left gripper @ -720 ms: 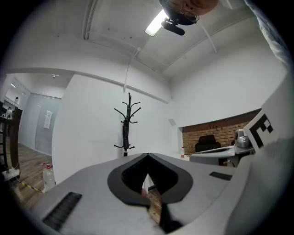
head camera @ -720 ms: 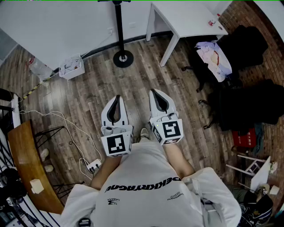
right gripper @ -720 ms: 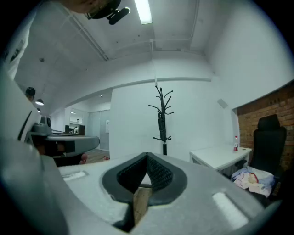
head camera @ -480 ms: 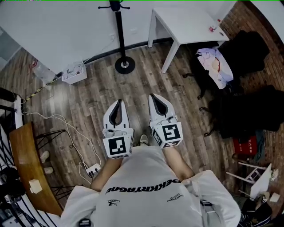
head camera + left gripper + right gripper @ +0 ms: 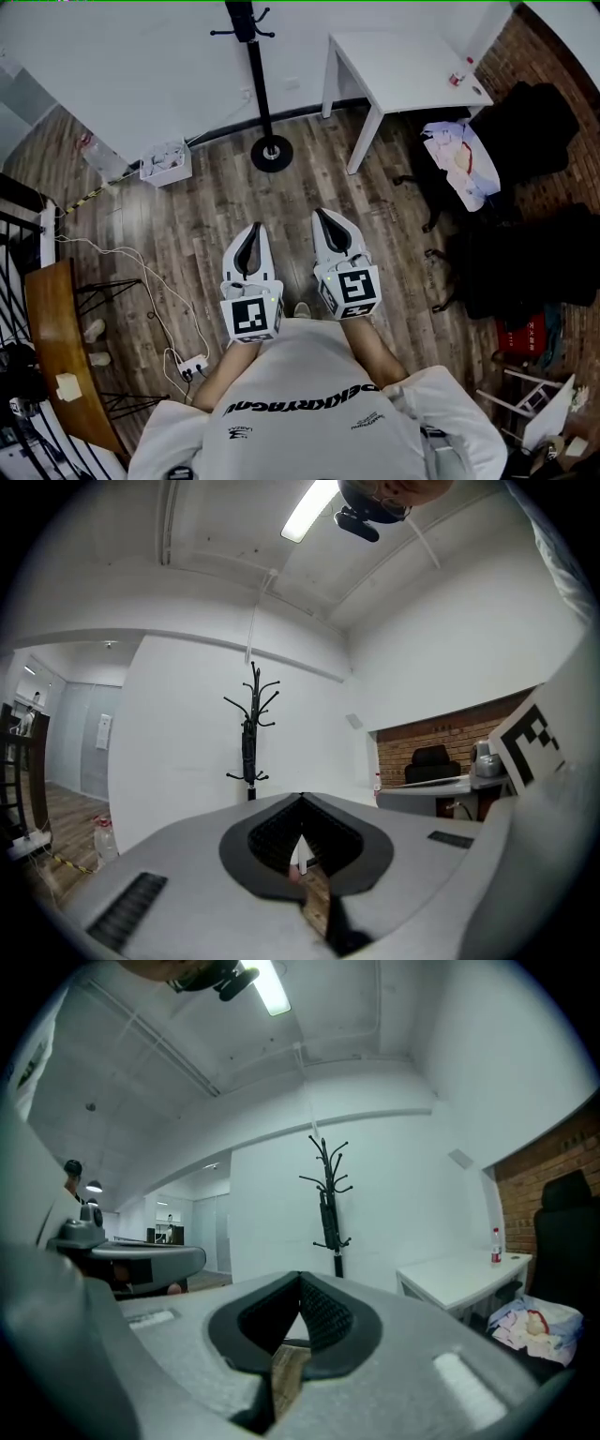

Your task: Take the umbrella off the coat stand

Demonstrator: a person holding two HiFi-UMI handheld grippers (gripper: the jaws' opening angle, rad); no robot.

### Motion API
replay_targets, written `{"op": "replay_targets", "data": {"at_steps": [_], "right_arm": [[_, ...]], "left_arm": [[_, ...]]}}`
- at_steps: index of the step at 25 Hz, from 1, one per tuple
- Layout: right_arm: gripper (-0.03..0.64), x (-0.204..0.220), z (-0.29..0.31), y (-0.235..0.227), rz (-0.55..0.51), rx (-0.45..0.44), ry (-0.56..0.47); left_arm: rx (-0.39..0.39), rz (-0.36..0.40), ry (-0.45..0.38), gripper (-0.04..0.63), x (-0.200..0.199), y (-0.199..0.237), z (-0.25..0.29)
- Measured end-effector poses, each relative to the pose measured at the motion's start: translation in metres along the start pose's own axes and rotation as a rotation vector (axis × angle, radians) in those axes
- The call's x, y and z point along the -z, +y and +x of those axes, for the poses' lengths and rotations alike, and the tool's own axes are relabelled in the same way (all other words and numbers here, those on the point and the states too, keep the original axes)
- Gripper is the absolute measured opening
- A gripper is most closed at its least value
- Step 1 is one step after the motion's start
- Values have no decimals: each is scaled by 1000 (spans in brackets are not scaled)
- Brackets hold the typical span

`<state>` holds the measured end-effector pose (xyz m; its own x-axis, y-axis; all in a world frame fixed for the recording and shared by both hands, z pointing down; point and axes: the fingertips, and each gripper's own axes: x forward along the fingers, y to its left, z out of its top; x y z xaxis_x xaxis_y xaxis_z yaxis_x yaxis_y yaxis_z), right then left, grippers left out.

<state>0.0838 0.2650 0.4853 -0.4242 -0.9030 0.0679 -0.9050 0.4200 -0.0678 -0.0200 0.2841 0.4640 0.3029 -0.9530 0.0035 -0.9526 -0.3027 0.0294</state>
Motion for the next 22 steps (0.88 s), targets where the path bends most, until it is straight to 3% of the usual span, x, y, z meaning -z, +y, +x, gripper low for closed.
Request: {"op": "replay_targets", "data": {"at_steps": [9, 22], "right_arm": [[-2, 18, 43, -18, -10, -8, 21], [-2, -24, 216, -64, -103, -16, 33]], "left_arm": [[-3, -23, -6, -2, 22, 14, 41], [7, -90, -42, -2, -7, 96, 217]]}}
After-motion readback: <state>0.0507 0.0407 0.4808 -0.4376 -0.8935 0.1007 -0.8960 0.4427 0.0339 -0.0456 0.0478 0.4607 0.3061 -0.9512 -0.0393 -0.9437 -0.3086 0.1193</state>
